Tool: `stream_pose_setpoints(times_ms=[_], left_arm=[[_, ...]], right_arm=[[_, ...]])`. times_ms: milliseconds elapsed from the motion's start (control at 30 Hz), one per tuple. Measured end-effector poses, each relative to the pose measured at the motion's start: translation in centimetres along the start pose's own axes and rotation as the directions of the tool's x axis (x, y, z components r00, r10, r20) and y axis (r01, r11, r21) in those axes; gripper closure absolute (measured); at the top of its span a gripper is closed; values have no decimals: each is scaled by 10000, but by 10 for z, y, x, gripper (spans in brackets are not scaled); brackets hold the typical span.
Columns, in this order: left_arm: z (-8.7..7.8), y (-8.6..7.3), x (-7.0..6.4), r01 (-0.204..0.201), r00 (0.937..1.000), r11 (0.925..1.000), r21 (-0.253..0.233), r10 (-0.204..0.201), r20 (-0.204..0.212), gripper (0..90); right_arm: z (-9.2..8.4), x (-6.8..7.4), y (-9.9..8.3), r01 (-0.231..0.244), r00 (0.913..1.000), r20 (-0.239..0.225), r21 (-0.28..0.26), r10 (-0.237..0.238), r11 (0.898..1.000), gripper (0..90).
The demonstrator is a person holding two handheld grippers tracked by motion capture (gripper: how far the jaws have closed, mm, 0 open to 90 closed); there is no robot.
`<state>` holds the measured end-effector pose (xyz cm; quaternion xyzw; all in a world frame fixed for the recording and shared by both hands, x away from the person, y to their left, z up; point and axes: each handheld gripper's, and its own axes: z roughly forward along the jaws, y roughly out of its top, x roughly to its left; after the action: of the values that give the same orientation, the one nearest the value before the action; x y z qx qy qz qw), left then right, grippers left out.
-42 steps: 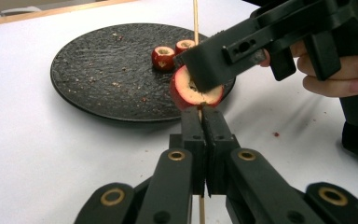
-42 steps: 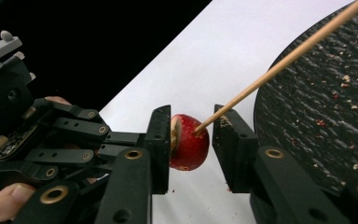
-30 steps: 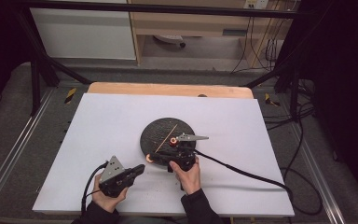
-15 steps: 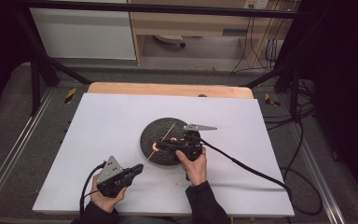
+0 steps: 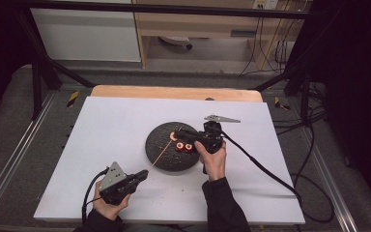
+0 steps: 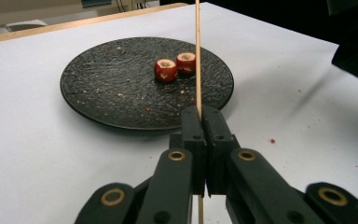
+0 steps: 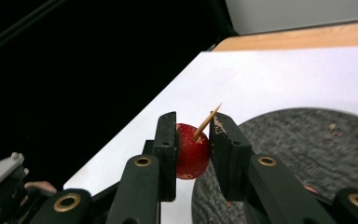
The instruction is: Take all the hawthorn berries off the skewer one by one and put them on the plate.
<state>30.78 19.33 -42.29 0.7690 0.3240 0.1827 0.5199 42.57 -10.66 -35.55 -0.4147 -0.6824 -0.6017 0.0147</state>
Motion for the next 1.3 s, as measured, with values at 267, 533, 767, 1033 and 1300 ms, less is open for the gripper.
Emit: stream_pose_setpoints(times_ms=[267,533,767,1033,1300], left_arm=[[-1,0,1,23,10000,10000,16,-23,-7,885],[-1,-2,3,80,10000,9999,72,-80,-54,885],[-3,-2,5,158,9998,9998,114,-156,-118,885],[-3,-2,6,167,9998,9998,114,-166,-137,885],[-2,-3,6,179,9997,9997,166,-176,-171,885]], right_arm=[[-10,-10,20,-55,9993,373,-378,69,9993,735],[-13,-26,35,-151,9950,974,-493,199,9987,735],[-7,-42,32,-364,9894,1390,-379,414,9986,735],[13,-59,9,-606,9834,1734,343,537,9976,734],[31,-75,-14,-765,9737,2210,898,550,9930,735]])
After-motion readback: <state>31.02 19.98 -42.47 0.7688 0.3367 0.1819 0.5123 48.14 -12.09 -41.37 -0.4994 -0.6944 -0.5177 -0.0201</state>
